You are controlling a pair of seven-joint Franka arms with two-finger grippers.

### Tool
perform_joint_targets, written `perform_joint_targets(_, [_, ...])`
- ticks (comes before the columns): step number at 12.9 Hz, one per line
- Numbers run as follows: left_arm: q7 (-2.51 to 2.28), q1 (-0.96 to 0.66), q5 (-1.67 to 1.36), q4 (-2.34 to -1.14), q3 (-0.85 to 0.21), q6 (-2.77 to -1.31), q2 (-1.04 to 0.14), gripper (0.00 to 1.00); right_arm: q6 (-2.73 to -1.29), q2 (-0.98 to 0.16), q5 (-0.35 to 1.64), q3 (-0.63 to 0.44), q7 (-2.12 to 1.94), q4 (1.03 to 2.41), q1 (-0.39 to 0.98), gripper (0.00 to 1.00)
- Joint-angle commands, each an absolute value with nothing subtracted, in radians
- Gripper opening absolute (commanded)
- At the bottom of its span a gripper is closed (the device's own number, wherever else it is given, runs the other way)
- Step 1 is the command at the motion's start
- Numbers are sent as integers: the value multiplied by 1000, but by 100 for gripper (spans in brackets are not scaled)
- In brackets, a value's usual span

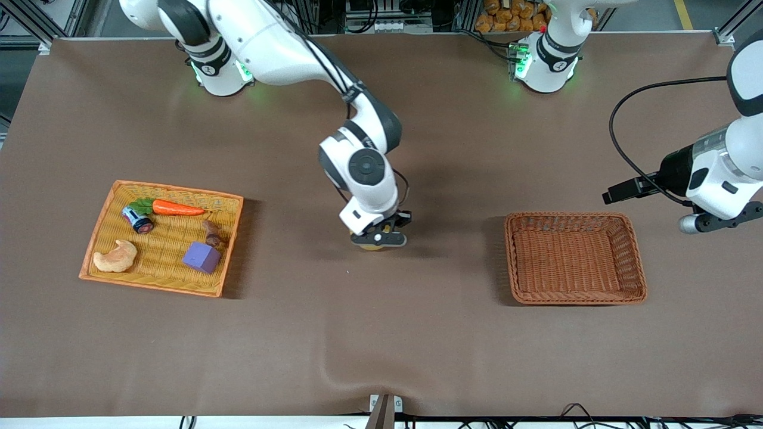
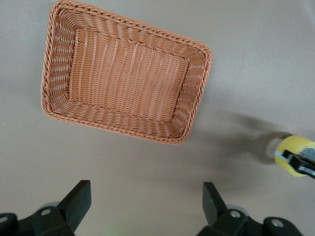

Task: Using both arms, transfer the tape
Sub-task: 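Lift the tape and carry it toward the table middle with the right gripper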

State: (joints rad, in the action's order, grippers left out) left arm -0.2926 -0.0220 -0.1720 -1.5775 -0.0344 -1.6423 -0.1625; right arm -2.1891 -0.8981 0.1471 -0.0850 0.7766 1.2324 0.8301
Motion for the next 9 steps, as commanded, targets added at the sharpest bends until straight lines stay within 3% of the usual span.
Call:
perform_joint_targets(1, [-350,-57,-161,-1574,-32,-1661,-181,100,-2158,-942,127,-106,853,1160,862,7])
perform_joint_targets(2, [-363,-75,-141,-1569,-32,-1663,-192,100,-2148,-940,112,-106,857,1161,862,36])
perform_joint_targets(3, [-382,-92,-120,-1569,-34,-1669,-204,100,-2116,-936,92,-107,857,1161,855,53])
perform_joint_targets(4, [-402,-106,-114,-1569,-34,-1678,-210,100,-2062,-918,86,-109,856,1161,842,83])
perform_joint_targets(5, [-426,-120,-114,-1569,-34,-1690,-224,100,-2019,-892,84,-118,845,1160,828,100])
perform_joint_targets(9, [-559,-230,-46,-1565,-34,-1762,-316,100,-1824,-676,106,-140,672,1228,717,100])
